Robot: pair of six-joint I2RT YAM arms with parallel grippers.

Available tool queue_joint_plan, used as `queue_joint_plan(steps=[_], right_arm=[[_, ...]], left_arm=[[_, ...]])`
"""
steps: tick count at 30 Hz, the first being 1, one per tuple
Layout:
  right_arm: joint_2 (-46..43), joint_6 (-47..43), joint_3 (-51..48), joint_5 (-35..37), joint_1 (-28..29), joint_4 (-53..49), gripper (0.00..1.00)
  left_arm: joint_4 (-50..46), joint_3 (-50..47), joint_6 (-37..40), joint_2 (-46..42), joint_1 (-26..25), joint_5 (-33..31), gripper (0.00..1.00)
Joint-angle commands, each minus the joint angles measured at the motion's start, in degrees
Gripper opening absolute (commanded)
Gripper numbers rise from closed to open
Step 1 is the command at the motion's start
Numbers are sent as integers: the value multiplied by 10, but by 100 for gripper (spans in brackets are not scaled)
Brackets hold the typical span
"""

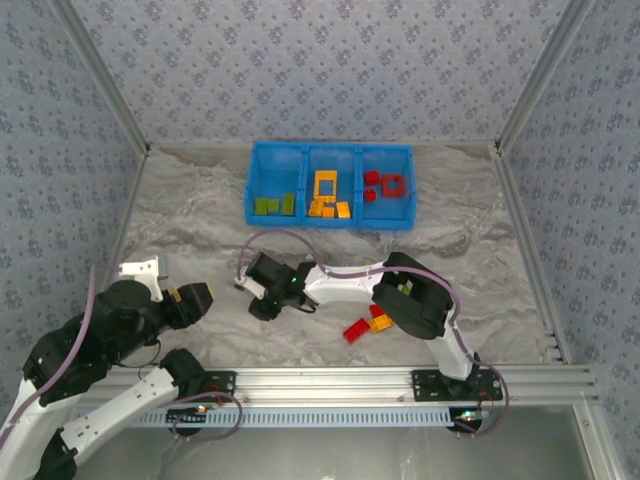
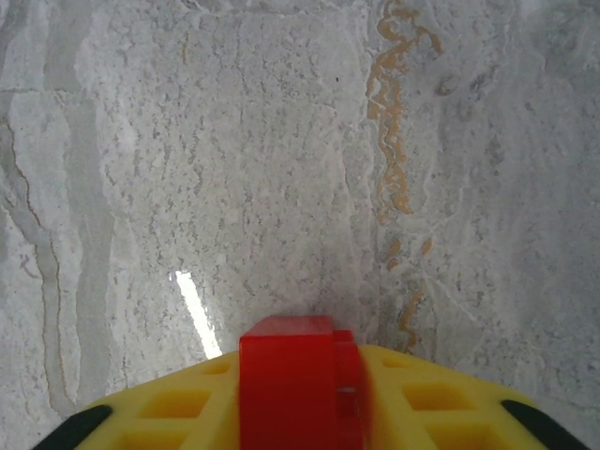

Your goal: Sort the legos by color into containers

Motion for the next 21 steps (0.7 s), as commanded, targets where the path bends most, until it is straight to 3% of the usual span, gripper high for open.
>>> queue_joint_plan(steps=[1, 7, 11, 17, 21], right_arm=[[9, 8, 16, -8, -2, -16, 30], [-45, 19, -5, 13, -7, -4, 24], [-105, 29, -32, 22, -28, -1, 24], [-219, 34, -83, 52, -89, -33, 23], [-321, 47, -105, 98, -169, -84, 23]], left_arm=[[14, 4, 9, 10, -1, 4, 67], [35, 1, 16, 28, -1, 26, 67], [83, -9, 27, 69, -1, 76, 67], [233, -27, 29, 187, -9, 186, 64], [304, 17, 51, 289, -56, 166, 64]])
